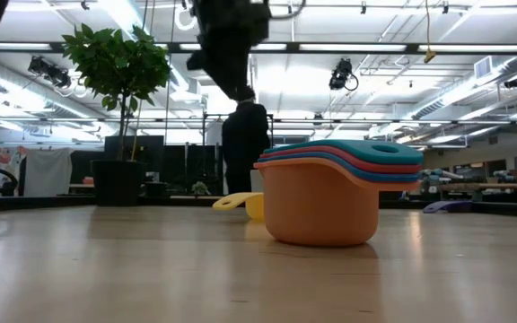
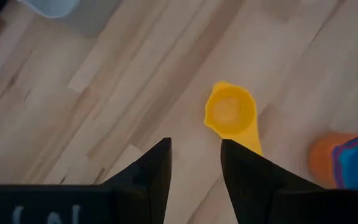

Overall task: Nest measuring cups in basket
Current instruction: Stack the yellow measuring cup on top of the light blue measuring cup

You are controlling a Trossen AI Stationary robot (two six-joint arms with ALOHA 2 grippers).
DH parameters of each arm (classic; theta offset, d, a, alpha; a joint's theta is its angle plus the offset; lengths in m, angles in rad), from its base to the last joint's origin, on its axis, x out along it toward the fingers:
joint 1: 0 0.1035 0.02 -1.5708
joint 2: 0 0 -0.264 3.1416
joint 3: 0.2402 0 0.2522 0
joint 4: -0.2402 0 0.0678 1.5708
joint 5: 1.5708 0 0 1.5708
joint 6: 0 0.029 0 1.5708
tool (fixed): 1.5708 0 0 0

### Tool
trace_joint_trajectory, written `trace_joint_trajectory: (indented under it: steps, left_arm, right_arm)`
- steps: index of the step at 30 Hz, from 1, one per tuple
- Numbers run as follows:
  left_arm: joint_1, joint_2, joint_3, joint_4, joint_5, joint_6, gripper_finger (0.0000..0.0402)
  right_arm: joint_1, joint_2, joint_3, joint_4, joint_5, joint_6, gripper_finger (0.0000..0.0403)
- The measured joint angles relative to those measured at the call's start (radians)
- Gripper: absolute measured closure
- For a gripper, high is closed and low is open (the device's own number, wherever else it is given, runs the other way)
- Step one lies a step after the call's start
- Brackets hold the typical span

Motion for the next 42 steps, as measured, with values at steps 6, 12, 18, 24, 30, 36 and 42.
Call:
trace_joint_trajectory:
  steps: [6, 12, 18, 24, 30, 36, 42]
  left_arm:
    - [0.008, 0.101, 0.001, 0.049, 0.054, 0.009, 0.0259]
    - [0.006, 0.18, 0.0, 0.078, 0.065, 0.013, 0.026]
    - [0.001, 0.224, 0.001, 0.114, 0.073, 0.011, 0.026]
    - [-0.004, 0.244, 0.0, 0.145, 0.121, 0.022, 0.026]
    - [-0.013, 0.267, 0.001, 0.188, 0.131, 0.032, 0.026]
    - [-0.022, 0.289, -0.001, 0.179, 0.139, 0.069, 0.026]
    - [-0.024, 0.316, 0.001, 0.195, 0.138, 0.093, 0.026]
  right_arm:
    - [0.0, -0.009, 0.005, 0.013, -0.001, 0.006, 0.0394]
    - [0.001, -0.025, 0.005, 0.01, -0.003, 0.006, 0.0394]
    - [0.001, -0.064, 0.005, 0.011, -0.002, 0.006, 0.0394]
    - [0.0, -0.111, 0.006, 0.022, 0.0, 0.006, 0.0394]
    - [0.0, -0.141, 0.006, 0.03, 0.006, 0.006, 0.0394]
    - [0.0, -0.149, 0.006, 0.033, 0.009, 0.003, 0.0394]
    - [0.0, -0.147, 0.006, 0.033, 0.008, -0.004, 0.0394]
